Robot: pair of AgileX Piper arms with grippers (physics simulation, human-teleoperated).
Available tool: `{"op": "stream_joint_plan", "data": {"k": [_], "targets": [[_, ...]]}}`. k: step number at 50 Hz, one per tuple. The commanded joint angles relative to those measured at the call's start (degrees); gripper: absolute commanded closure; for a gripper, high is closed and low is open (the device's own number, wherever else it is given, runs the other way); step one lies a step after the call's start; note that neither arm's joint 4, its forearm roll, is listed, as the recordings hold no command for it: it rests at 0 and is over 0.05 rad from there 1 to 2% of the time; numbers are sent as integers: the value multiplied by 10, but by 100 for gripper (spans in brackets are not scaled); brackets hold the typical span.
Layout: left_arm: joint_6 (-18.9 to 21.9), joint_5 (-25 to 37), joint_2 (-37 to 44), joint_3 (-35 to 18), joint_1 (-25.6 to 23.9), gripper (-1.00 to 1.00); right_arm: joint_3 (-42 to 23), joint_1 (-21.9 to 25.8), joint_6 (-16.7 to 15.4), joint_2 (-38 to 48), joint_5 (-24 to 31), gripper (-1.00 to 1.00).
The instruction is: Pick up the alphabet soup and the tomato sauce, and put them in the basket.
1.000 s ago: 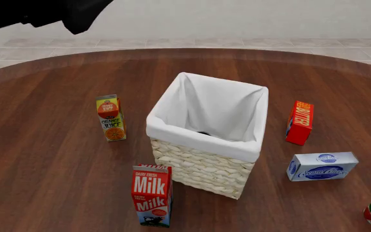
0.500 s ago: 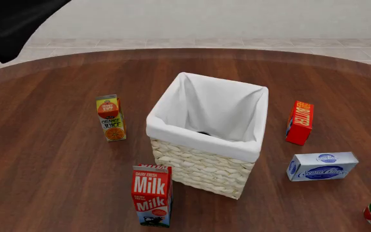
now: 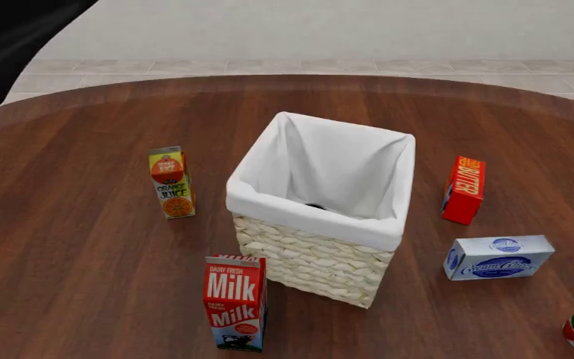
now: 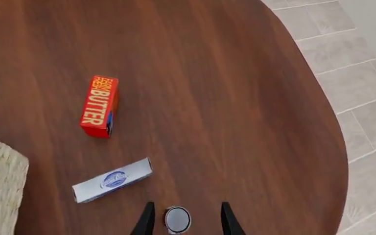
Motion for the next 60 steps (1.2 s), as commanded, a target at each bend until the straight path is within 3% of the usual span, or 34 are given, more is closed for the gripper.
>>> {"op": "stream_joint_plan", "data": {"k": [1,6,19,60], "targets": [[-2,-3,-1,2,-1,-100,32,-11,10,16,4,-100],[-4,-1,-2,2,0,-100,60,-23,-8,22,-17,-100],[-4,-4,-2,4,3,-100,103,-41,-7,36,-48,-100],[-11,-8,-8,16,8,-100,184,-50,13,82,-121,-100]]}}
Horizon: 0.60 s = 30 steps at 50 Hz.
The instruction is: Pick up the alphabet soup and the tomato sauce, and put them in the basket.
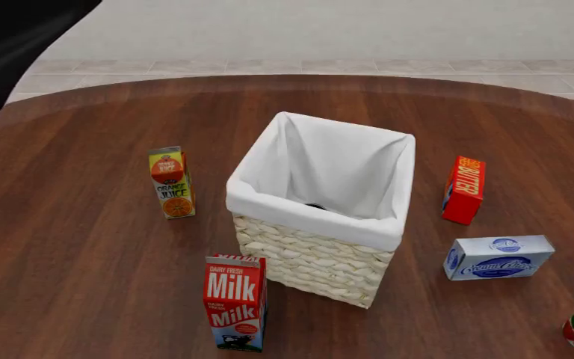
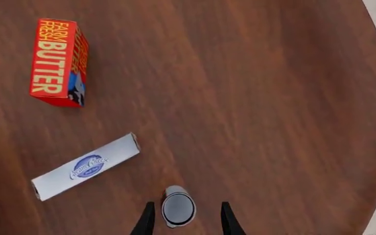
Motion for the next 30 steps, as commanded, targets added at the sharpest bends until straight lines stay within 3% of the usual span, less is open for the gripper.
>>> {"op": "stream_joint_plan", "data": {"k": [1,30], "targets": [[-2,-2,0,2,1,-100,23,6,9,10,-16,-100],[-4,-3,3,5,2,-100,79,4,17,41,-70,-100]]}}
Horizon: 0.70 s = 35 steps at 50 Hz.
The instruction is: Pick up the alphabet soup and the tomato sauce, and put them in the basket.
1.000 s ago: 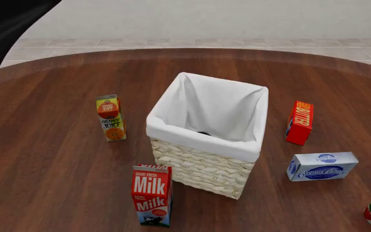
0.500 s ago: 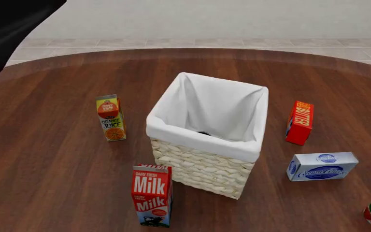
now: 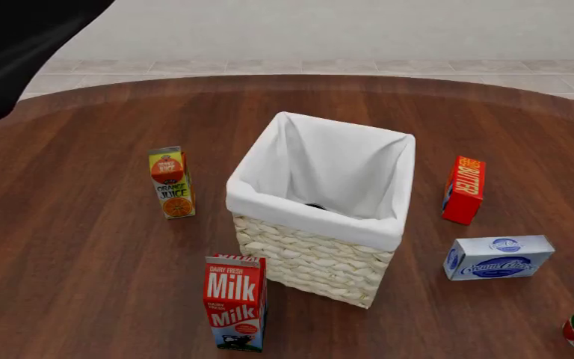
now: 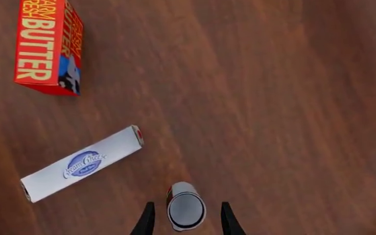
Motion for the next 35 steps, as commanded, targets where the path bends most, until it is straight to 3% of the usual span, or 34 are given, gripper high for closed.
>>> {"op": "stream_joint_plan", "data": {"k": [1,35], "targets": [[-1,0,0,2,0,-100,21,-2,3,11,-20,-100],[-6,-9,2,13,3,-100,62,-15,0,42,-65,-100]]}}
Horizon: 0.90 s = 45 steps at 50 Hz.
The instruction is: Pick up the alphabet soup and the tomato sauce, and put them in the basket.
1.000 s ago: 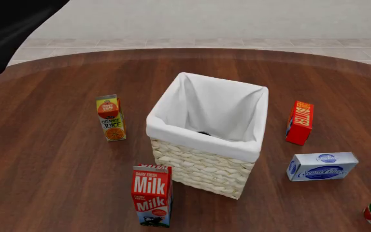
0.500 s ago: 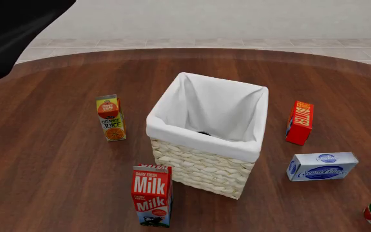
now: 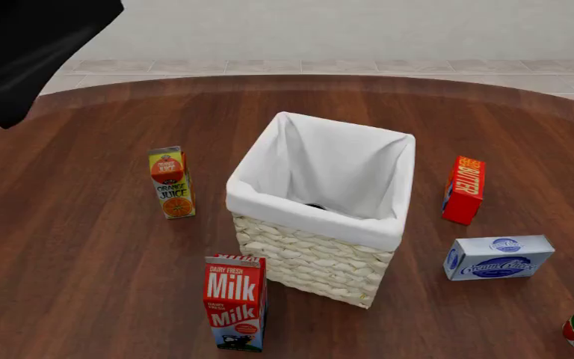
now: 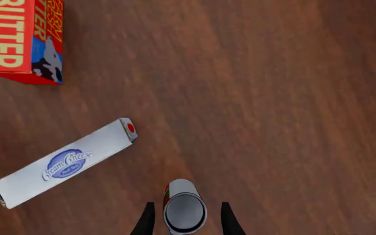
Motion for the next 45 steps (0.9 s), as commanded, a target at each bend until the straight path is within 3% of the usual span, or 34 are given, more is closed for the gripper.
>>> {"op": "stream_joint_plan", "data": {"k": [1,45], "targets": [[-1,-2,1,3,1,-100,14,4,7,10,-14,-100],[-1,1,-1,1,1,-100,66,-30,-7,46,-69,-100]]}}
